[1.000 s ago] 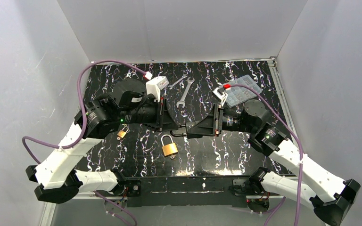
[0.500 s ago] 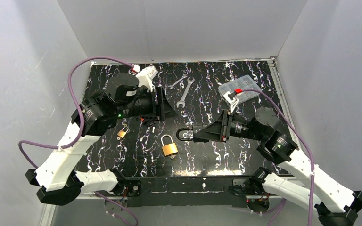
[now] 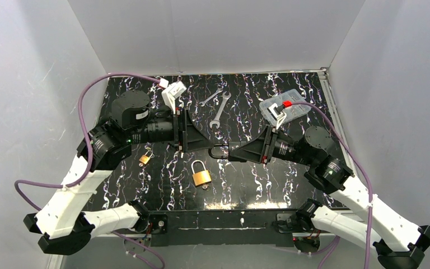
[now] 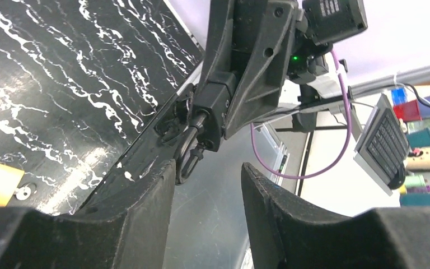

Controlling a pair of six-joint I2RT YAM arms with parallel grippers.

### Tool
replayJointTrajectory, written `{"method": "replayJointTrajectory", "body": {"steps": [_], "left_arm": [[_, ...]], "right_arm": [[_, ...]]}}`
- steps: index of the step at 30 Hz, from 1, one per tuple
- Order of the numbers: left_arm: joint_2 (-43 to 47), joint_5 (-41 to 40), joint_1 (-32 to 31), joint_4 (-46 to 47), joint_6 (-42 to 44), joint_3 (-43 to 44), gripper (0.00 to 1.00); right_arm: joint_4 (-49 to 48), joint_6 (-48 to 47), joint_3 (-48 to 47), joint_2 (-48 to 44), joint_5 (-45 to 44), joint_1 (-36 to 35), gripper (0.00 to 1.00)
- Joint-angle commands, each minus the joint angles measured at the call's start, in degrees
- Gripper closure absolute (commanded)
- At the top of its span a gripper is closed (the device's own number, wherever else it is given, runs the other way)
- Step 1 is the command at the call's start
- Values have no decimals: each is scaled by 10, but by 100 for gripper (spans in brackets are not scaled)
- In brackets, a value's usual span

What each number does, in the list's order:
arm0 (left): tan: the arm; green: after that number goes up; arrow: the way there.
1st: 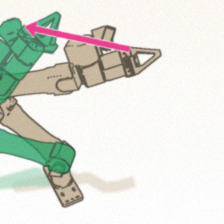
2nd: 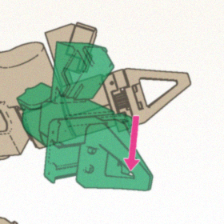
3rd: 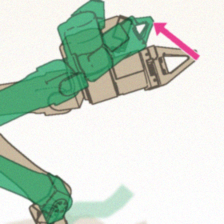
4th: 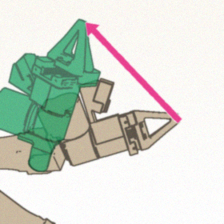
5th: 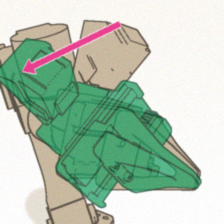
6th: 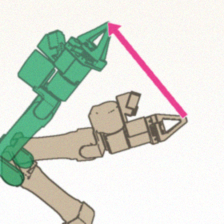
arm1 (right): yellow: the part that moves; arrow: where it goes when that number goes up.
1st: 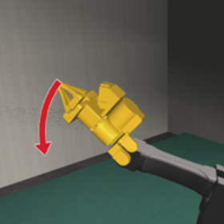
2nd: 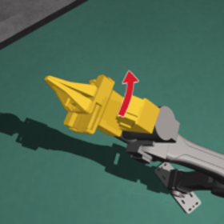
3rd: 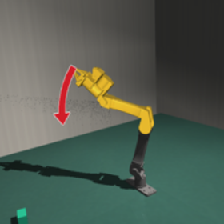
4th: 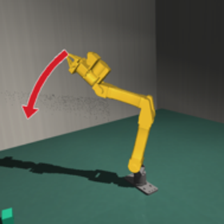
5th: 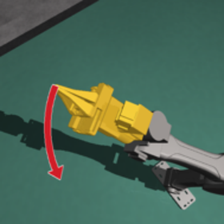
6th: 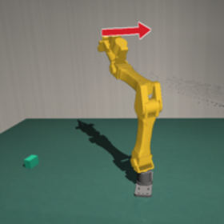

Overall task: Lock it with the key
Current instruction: Lock the lock.

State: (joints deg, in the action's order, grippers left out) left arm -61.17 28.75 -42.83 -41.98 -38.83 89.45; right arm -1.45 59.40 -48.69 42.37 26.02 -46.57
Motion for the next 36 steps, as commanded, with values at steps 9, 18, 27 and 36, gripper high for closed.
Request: {"method": "replayJointTrajectory", "body": {"steps": [9, 18, 27, 36], "left_arm": [[-4, 58, 3, 3, 72, 2, 57], [-10, 118, 4, 59, 42, -19, 66], [-15, 109, 4, 64, 32, -25, 98], [-21, 123, 2, 109, 2, -52, 100]], "right_arm": [[-77, 11, -88, -7, 6, 0, 99], [-92, 7, -102, 13, 7, 0, 99], [-94, 1, -111, 29, 21, 0, 99], [-104, -3, -105, 51, 54, -4, 99]]}}
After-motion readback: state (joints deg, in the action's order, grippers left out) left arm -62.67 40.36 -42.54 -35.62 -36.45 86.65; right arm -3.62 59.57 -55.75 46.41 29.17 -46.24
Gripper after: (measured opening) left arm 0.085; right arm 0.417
